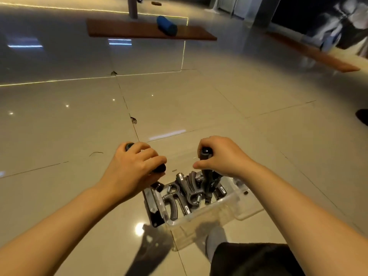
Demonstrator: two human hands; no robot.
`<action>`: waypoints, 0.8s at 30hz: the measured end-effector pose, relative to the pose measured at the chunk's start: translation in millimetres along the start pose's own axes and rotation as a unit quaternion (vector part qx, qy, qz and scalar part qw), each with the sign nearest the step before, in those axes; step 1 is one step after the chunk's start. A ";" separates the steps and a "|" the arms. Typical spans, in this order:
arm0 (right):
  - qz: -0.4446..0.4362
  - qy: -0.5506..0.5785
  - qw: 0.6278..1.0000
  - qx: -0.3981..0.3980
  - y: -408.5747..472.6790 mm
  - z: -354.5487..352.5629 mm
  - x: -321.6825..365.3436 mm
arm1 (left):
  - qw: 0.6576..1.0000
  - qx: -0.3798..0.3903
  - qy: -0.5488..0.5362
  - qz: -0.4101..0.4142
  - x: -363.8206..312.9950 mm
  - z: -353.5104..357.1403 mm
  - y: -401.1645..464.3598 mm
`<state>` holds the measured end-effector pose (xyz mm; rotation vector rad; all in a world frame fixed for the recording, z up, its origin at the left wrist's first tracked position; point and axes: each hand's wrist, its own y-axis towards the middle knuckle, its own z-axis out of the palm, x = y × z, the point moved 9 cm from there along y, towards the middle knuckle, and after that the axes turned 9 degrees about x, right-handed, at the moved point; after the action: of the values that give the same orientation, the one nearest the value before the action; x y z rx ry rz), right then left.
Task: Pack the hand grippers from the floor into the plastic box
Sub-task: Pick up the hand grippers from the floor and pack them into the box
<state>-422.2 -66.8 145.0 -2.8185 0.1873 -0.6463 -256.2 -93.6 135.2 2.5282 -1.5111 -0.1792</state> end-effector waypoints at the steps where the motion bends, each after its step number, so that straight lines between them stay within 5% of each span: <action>1: -0.017 0.024 1.000 0.010 3.6 -0.4 0.2 | 1.000 -0.004 -0.005 -0.018 -0.9 -0.1 2.8; 9: -0.091 0.059 0.993 0.039 14.3 -8.6 -23.5 | 0.983 -0.036 -0.049 -0.172 -24.3 9.6 -5.9; 18: -0.155 0.102 0.980 0.073 12.0 -11.0 -36.7 | 0.911 -0.073 -0.118 -0.389 -75.3 15.1 -43.0; 24: -0.232 0.107 0.967 -0.020 -14.2 -48.2 -10.8 | 0.919 -0.018 -0.055 -0.389 -91.5 -22.3 28.6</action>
<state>-452.3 -61.2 186.3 -2.8398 -0.4435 -1.0536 -319.5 -24.0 163.9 2.9756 -0.4281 -0.4531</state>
